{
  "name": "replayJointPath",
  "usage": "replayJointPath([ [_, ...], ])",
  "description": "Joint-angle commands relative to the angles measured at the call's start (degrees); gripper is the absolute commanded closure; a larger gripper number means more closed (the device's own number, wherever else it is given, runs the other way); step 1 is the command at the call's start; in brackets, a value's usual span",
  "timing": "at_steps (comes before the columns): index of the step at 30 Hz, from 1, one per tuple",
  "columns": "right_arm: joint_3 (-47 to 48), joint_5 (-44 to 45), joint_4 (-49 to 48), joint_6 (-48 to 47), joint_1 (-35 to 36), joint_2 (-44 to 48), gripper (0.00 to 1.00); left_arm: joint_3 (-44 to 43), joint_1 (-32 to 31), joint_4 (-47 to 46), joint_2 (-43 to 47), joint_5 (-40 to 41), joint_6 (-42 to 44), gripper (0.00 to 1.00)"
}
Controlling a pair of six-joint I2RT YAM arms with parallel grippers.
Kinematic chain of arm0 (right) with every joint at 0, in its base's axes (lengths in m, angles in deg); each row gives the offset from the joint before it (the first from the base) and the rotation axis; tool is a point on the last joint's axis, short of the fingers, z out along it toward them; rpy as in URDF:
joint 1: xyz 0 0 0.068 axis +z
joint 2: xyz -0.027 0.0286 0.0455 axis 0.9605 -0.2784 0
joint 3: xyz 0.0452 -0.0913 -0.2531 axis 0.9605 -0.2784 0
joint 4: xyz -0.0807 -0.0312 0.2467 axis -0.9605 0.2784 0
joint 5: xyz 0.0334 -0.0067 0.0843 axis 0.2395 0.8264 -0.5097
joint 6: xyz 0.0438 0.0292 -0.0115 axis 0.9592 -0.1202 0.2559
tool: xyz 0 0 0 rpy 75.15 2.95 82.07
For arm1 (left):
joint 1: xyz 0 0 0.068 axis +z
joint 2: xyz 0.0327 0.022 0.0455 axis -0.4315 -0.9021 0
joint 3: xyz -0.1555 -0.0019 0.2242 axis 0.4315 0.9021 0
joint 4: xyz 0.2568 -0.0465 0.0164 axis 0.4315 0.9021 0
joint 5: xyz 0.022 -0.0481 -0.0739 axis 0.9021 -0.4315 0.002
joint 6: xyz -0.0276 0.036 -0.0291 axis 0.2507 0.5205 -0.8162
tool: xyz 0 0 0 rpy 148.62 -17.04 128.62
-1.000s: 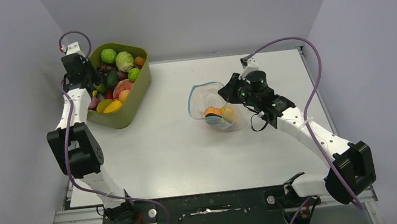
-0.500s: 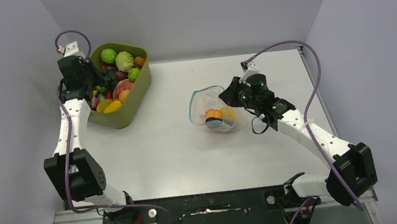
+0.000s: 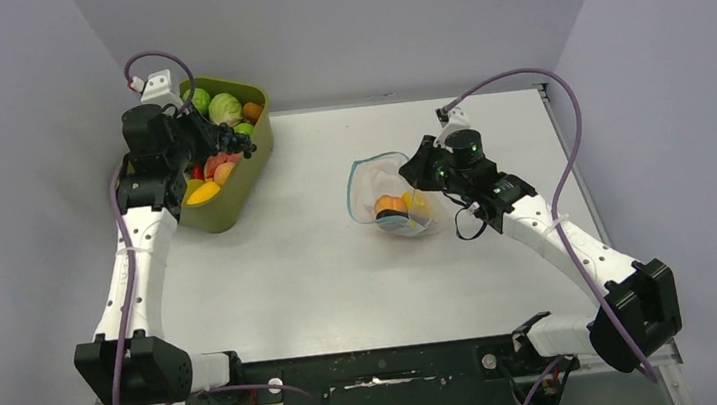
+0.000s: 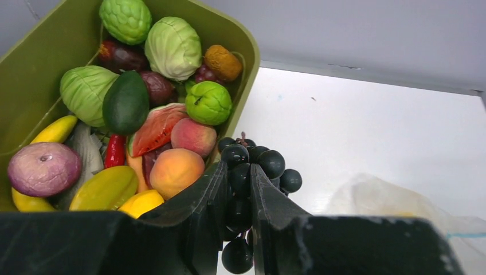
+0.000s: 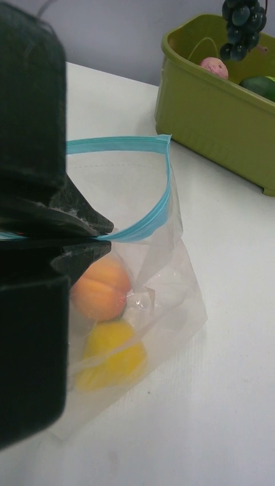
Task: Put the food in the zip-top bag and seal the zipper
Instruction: Place the fake fruit in the zipper food storage bag.
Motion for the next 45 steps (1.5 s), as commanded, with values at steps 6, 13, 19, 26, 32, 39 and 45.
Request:
replayJointPath([
  [6, 3.8, 1.0, -1.9, -0.7, -0.4, 0.5, 1.0, 1.1, -1.2, -3.8, 5.4, -16.1, -6.3, 0.98],
  [13, 5.2, -1.1, -3.5, -0.1, -0.4, -1.9, 1.0, 6.2, -3.7, -11.9, 7.9, -27.7, -15.2, 0.98],
  [19, 6.4, -2.2, -4.1, 0.5, -0.5, -3.3, 1.0, 10.6, -8.3, -21.3, 8.5, -31.9, -22.7, 0.98],
  [26, 6.1, -2.6, -4.8, 1.1, -0.5, -3.4, 1.0, 12.2, -15.3, -29.0, 6.4, -33.2, -26.8, 0.98],
  [32, 5.8, -3.6, -5.6, 1.7, -0.4, -3.0, 1.0, 15.4, -19.4, -34.0, 4.5, -31.8, -28.3, 0.98],
  [39, 5.4, -5.0, -6.5, 1.4, -0.3, -2.3, 1.0, 18.7, -23.5, -36.1, 0.2, -30.8, -27.6, 0.98],
  [45, 4.7, -7.5, -8.4, 1.2, -0.1, -1.7, 1.0, 19.0, -26.1, -36.1, -4.2, -27.9, -25.2, 0.98],
])
